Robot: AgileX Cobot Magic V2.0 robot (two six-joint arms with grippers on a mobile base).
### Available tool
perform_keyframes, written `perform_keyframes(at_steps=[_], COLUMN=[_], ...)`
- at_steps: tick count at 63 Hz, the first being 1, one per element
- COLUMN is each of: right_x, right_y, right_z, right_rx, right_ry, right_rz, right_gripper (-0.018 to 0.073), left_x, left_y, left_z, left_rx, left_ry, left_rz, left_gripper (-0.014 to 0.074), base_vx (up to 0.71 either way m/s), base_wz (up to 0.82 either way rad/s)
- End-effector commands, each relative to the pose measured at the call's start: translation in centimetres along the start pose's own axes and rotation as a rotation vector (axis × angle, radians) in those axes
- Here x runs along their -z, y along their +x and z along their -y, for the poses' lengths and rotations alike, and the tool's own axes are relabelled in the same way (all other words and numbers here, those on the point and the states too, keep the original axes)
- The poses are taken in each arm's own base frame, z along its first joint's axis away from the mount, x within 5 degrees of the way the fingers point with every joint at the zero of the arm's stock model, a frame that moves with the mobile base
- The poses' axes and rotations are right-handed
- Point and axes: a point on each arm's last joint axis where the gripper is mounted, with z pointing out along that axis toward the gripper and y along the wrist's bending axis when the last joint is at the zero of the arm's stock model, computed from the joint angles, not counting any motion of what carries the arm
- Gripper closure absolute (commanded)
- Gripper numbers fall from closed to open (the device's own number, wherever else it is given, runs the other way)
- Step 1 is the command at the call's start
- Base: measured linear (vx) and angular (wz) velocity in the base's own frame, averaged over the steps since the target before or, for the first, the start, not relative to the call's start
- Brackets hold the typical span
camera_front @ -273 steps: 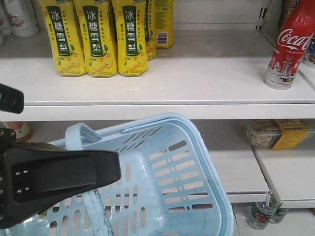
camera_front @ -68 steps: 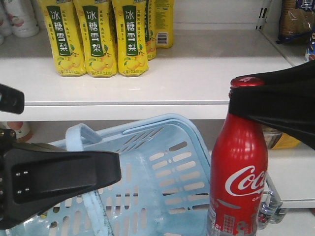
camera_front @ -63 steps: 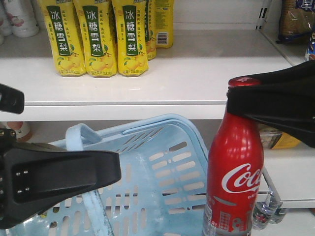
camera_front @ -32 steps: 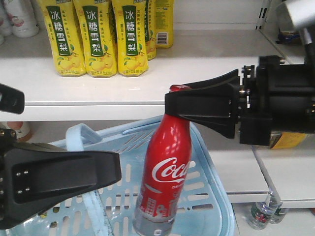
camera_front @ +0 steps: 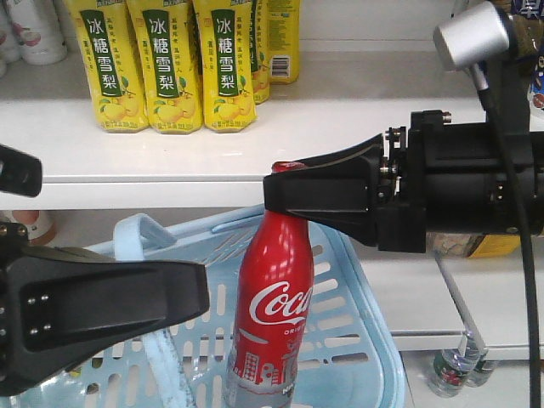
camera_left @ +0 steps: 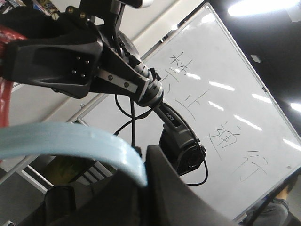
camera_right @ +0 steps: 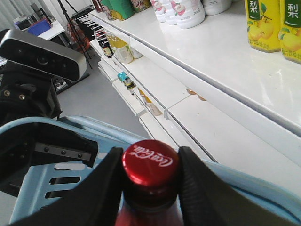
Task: Place coke in basket with both arms
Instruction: 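Lower the held bottle into the basket and open the right gripper, then withdraw the right gripper up and away from the basket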
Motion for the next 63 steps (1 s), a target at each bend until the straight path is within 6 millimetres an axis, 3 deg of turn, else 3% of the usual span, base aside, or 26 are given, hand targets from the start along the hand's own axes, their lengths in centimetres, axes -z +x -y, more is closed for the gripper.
perform_keyframes(at_steps=[1,13,24,34,45,55,63], right_x=[0.6,0.6,0.6,1.2,3.1,5.2,6.7], right_y=[-1.2,-1.2,-1.2,-1.5,-2.3,-2.5,-0.7], right_z=[-0.8,-0.8,-0.8,-1.4,-3.3,-6.1,-6.8], right_rx=[0.044,0.044,0.040,0.061,0.196,0.303,0.351], right_ry=[0.014,0.014,0.019,0.033,0.095,0.092,0.176], right_rz=[0.043,0.043,0.047,0.073,0.165,0.228,0.281], right_gripper=[0.0239,0.0093,0.0099,0.0251,0.0576,0.0564,0.0564], left_x=[-0.1,-0.1,-0.1,-0.1,-0.1,-0.1,-0.1], left_y=[-0.7,-0.7,-0.7,-0.7,-0.7,-0.7,-0.7], left_z=[1.9,1.9,1.9,1.9,1.9,1.9,1.9], left_rx=[-0.004,-0.004,-0.004,-0.004,-0.004,-0.004,-0.004], left_ry=[0.116,0.116,0.116,0.116,0.116,0.116,0.116], left_rz=[0.041,0.041,0.041,0.041,0.041,0.041,0.041], left_gripper=[0.0602,0.0602,0.0602,0.0602,0.0602,0.0602,0.0602], base_vx=[0.00,0.00,0.00,0.00,0.00,0.00,0.00], base_wz=[0.00,0.00,0.00,0.00,0.00,0.00,0.00])
